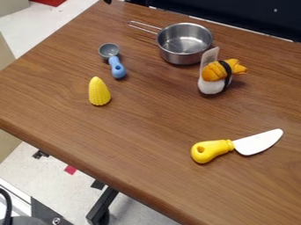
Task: Put the blue ball spoon into the silver pan
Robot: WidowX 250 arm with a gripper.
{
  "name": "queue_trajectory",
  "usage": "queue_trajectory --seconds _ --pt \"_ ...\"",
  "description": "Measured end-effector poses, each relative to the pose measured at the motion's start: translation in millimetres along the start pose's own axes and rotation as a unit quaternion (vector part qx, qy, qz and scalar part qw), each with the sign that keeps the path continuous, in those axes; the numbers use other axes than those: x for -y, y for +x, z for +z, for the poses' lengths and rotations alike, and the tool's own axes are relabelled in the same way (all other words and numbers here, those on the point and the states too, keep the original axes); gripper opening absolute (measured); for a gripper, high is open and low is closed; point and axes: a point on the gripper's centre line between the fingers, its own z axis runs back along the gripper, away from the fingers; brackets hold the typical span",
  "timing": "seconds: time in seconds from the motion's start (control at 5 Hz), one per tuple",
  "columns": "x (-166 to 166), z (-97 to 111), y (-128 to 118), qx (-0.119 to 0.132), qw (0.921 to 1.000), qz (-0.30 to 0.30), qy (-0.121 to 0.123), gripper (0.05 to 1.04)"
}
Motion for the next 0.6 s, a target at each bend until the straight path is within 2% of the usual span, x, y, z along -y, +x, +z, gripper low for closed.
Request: queue_trajectory --seconds 0.2,0.4,0.6 --pt "0.5 -12.6 -3.7 -0.016 0.9999 0.003 0.006 0.998" --pt "-11.7 -27.6 -0.2 -0.014 0.9977 0.064 0.016 0.998" --pt "-21.4 -53.7 2.6 -0.029 0.9956 0.081 0.038 0.998"
